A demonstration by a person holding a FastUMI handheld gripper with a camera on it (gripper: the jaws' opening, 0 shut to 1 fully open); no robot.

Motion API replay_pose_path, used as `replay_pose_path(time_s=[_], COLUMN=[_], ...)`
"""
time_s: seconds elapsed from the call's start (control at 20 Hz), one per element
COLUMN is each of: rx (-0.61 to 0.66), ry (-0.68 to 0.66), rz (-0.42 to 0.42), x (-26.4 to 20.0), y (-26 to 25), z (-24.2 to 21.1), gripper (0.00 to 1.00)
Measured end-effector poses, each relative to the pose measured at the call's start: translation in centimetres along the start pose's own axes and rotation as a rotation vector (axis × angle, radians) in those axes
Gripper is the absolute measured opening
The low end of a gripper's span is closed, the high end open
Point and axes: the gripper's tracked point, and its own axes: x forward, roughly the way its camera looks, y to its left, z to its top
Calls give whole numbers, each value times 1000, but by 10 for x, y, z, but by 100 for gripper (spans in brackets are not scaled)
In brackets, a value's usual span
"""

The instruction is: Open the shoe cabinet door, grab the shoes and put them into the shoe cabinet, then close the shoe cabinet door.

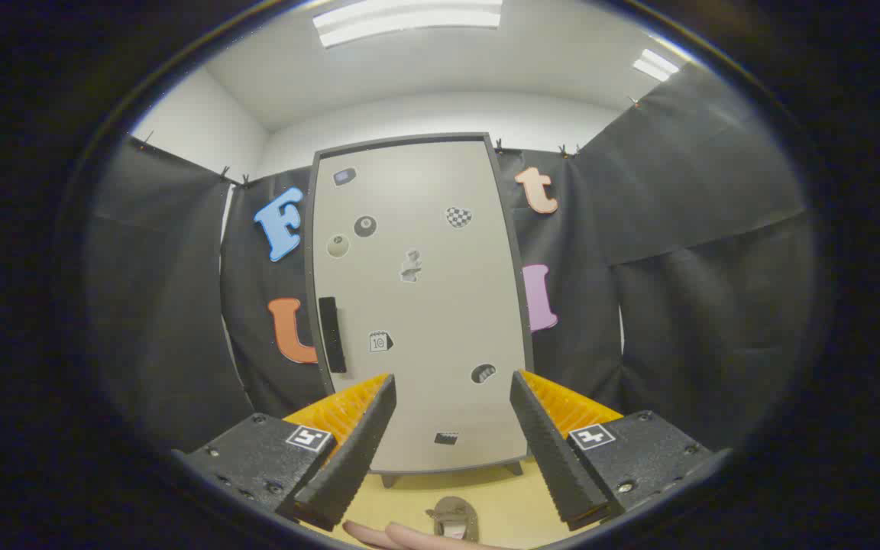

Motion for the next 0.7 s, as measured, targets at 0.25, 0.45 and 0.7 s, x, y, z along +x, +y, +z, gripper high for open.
replay_pose_path(time_s=[0.25,0.45,0.7], rx=[-69,-63,-77], ry=[-16,-24,-25], rz=[-10,8,43], x=[4,13,18], y=[-2,4,22], z=[4,4,7], gripper=[98,98,98])
